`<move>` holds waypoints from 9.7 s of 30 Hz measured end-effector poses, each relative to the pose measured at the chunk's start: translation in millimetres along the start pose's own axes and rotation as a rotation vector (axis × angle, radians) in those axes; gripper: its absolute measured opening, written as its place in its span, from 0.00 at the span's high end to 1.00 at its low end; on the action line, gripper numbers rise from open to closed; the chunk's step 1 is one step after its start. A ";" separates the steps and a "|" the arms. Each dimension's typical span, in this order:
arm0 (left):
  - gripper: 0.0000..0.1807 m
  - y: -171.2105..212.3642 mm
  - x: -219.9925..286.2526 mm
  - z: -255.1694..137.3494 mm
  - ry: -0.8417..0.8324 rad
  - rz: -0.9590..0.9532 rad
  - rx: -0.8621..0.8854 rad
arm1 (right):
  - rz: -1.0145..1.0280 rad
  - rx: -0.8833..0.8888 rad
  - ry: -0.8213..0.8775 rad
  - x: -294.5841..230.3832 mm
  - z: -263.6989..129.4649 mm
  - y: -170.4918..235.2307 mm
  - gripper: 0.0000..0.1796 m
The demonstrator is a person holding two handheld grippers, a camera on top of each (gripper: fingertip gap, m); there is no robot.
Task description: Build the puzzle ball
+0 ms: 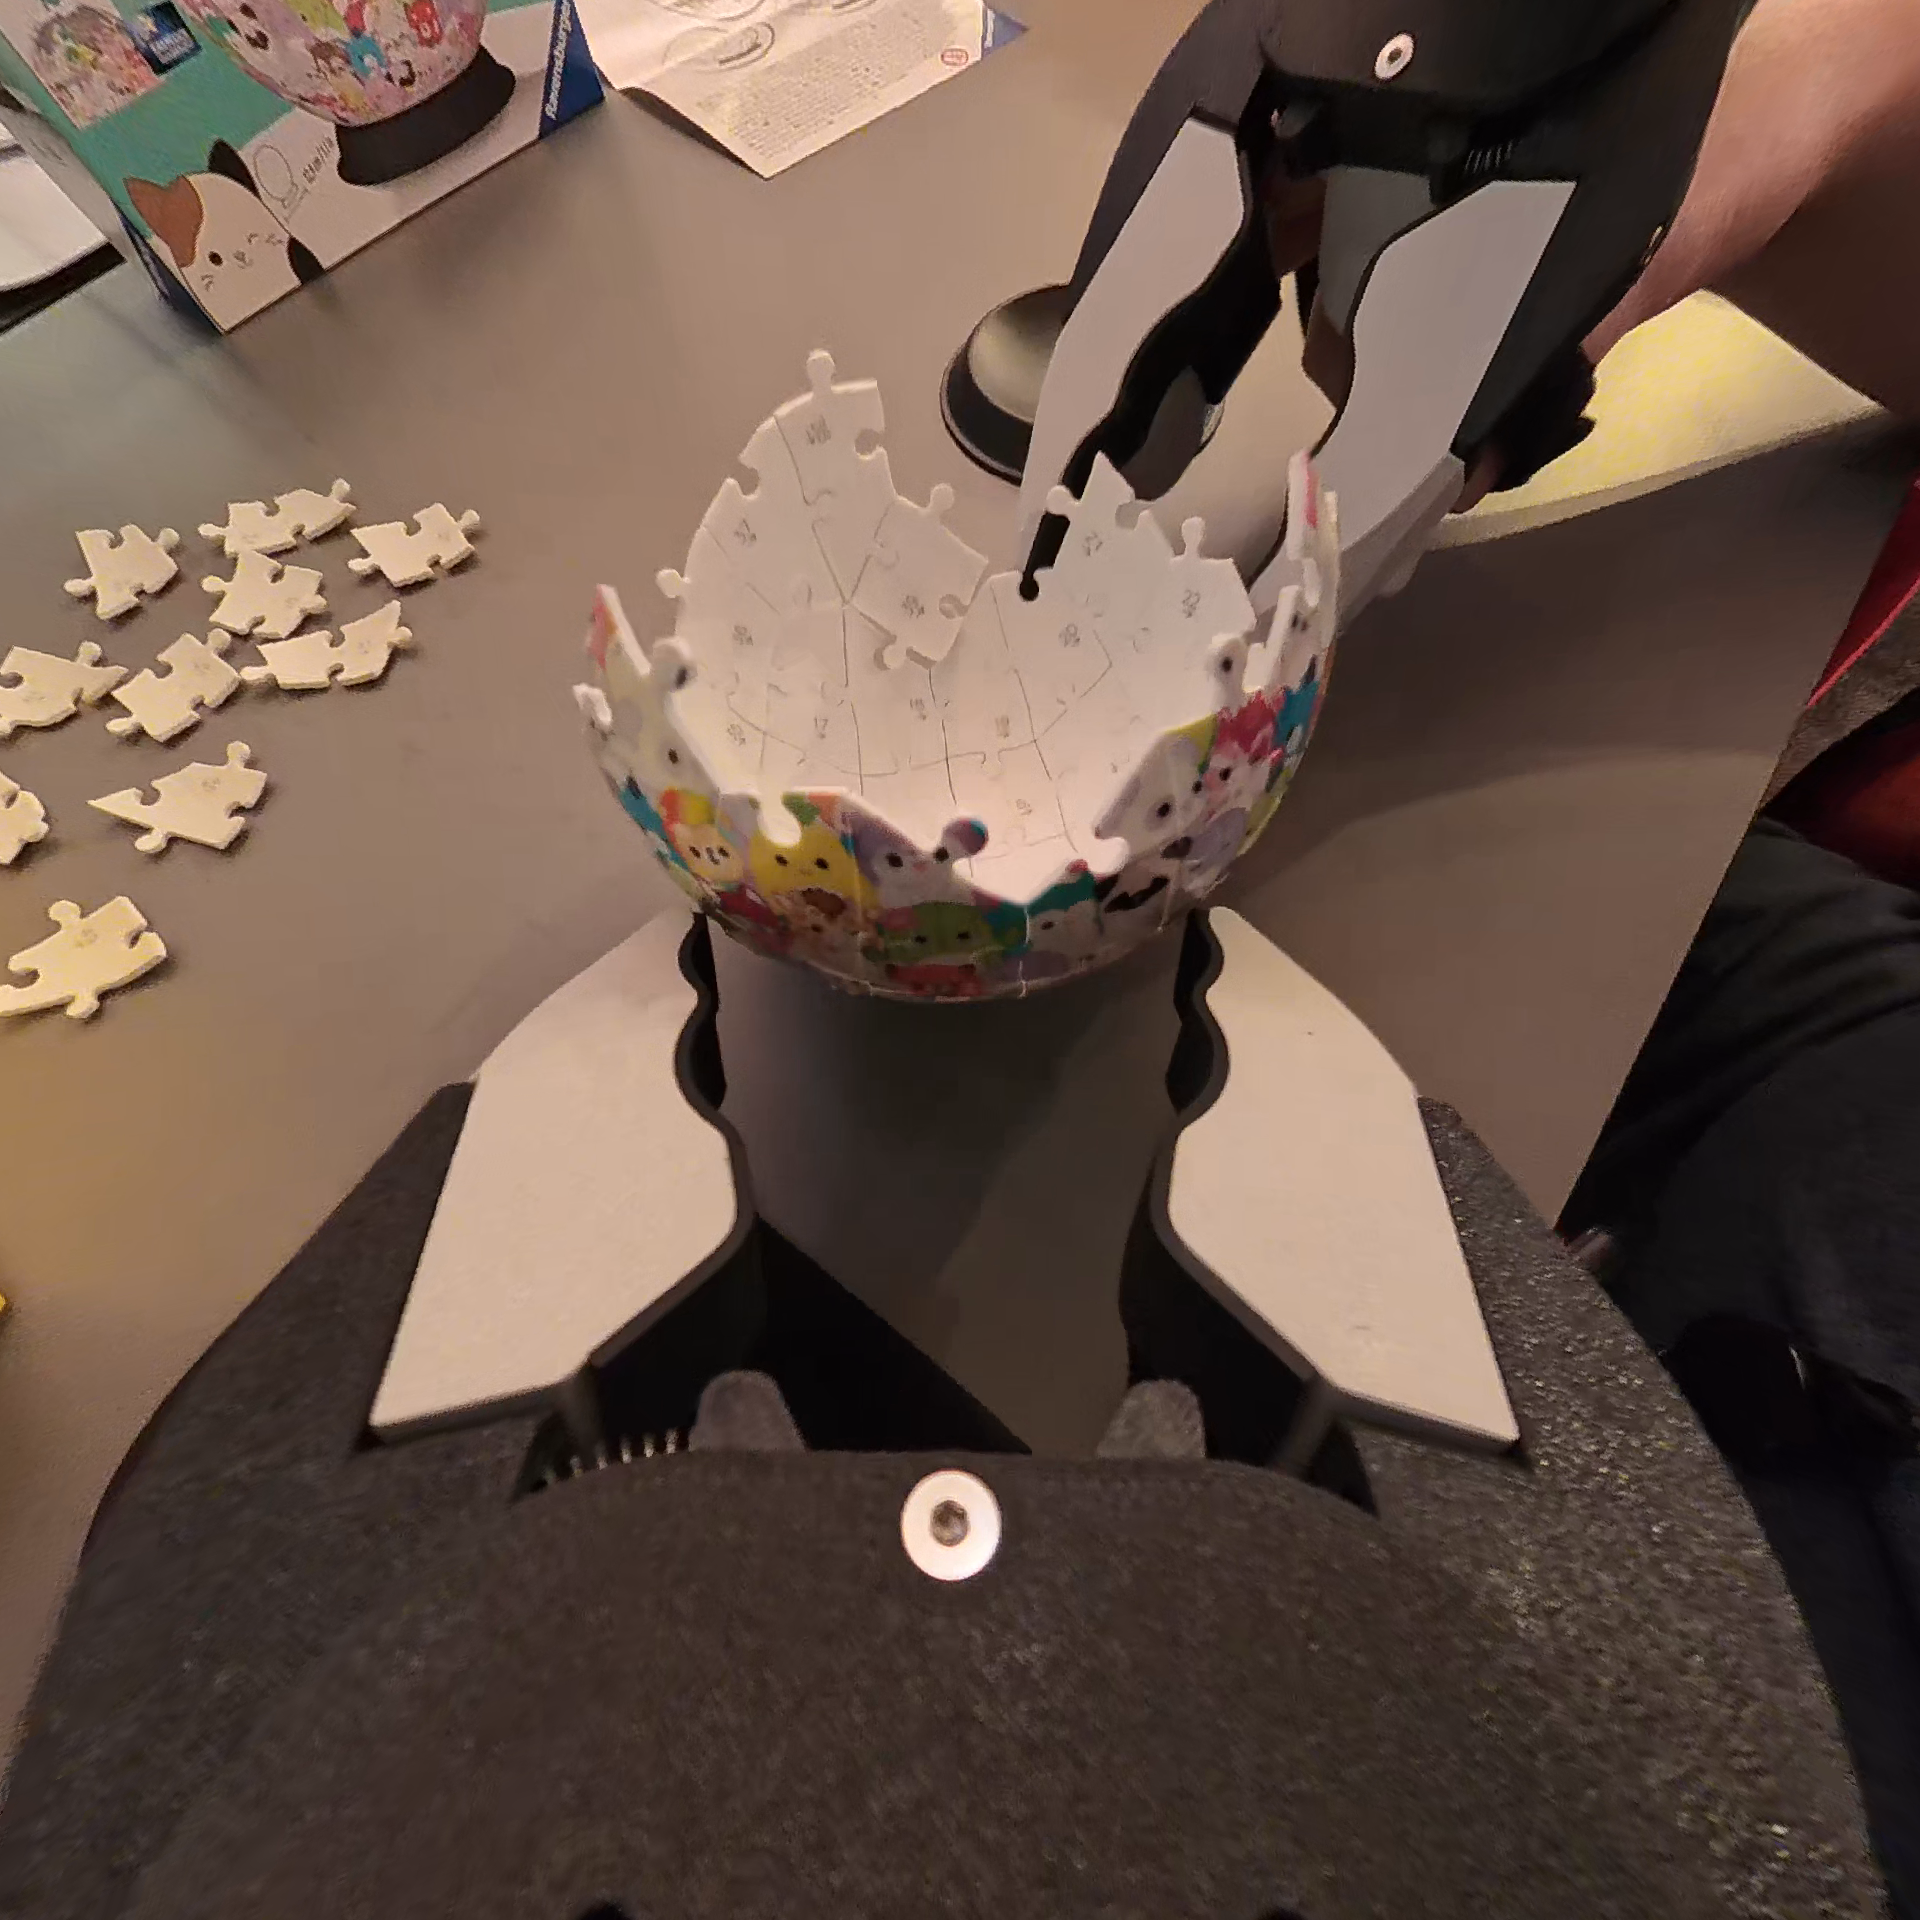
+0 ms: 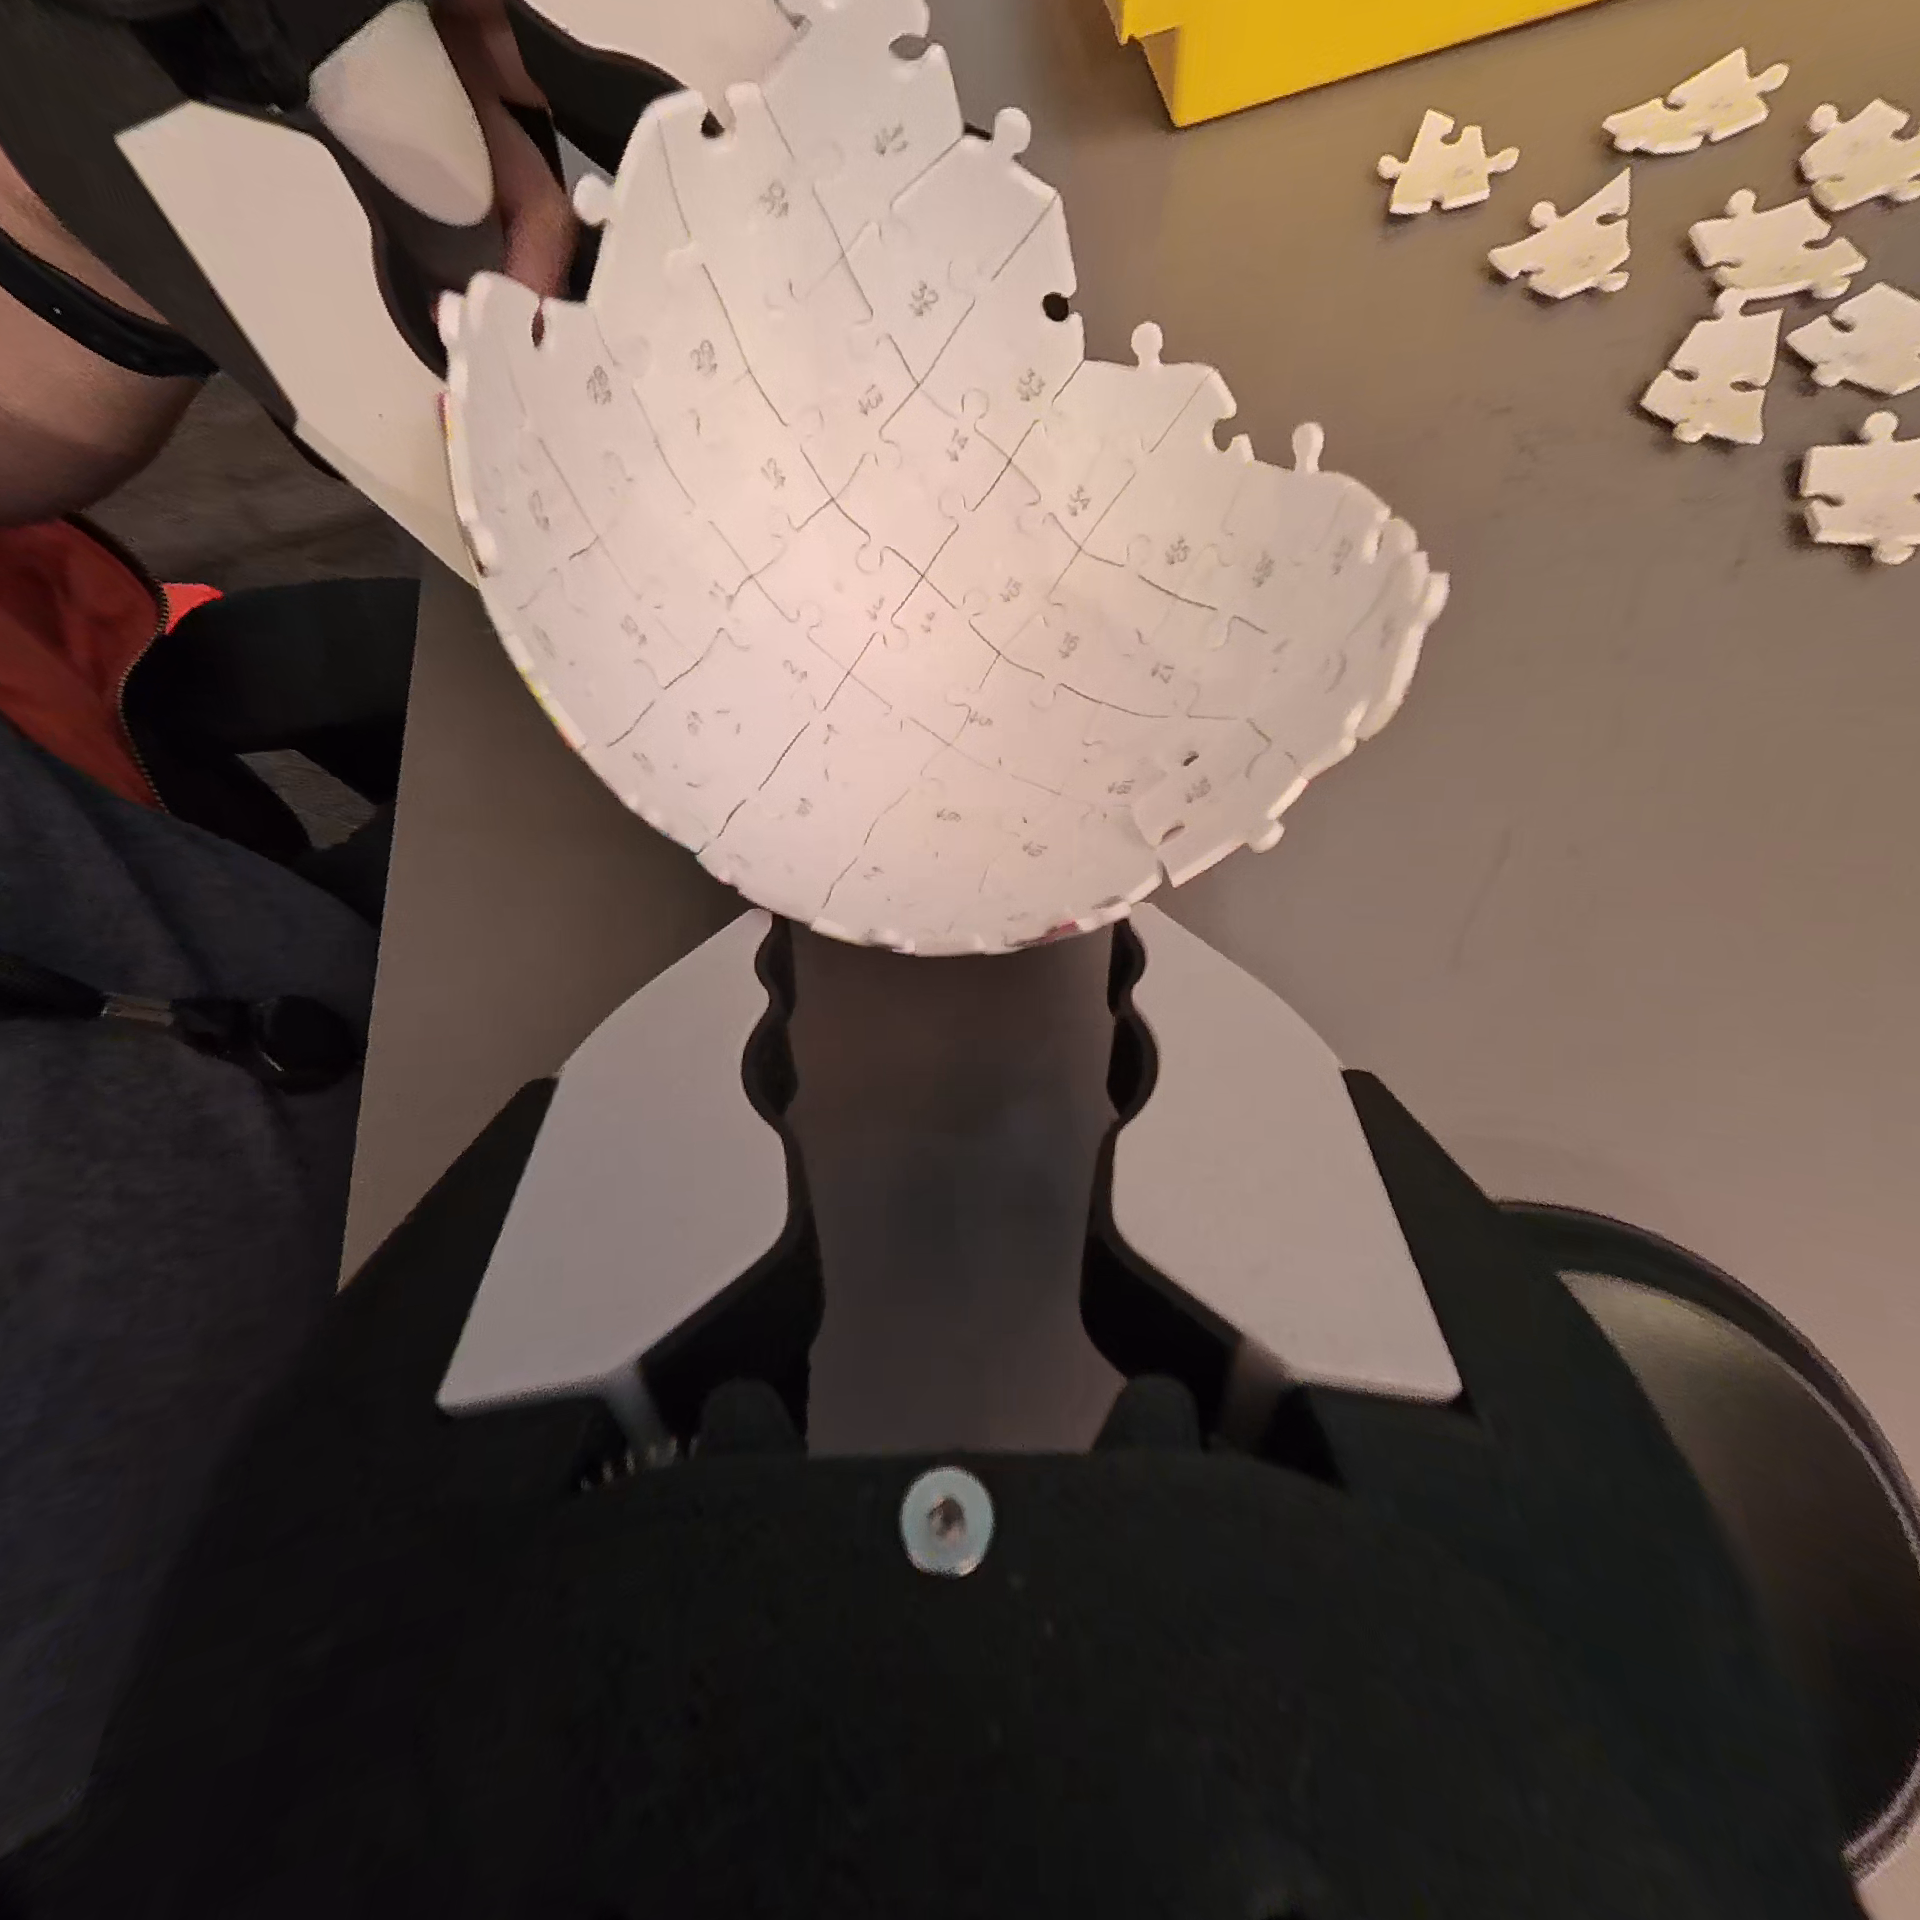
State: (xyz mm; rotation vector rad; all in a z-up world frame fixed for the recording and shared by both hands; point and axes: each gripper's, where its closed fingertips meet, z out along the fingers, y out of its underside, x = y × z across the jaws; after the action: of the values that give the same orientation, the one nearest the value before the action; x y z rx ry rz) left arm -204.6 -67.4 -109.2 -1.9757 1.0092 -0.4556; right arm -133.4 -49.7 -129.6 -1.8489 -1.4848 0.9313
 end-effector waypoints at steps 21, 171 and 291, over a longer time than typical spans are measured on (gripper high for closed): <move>0.56 -29.4 -4.6 15.7 0.056 -0.025 0.070 | -0.088 -0.198 0.011 16.4 -22.8 22.5 0.66; 0.49 -95.0 -19.4 88.2 -0.033 0.019 0.285 | -0.302 -0.593 -0.140 119.1 -25.5 22.5 0.99; 0.41 -97.2 -49.1 108.5 -0.072 0.105 0.103 | -0.814 -0.486 -0.426 130.8 -15.6 13.6 0.98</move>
State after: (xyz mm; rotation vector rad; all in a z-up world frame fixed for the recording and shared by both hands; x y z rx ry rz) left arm -119.1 58.8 -89.2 -1.8250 1.0186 -0.3684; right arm -95.5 75.2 -152.1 -1.1206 -2.6201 0.5905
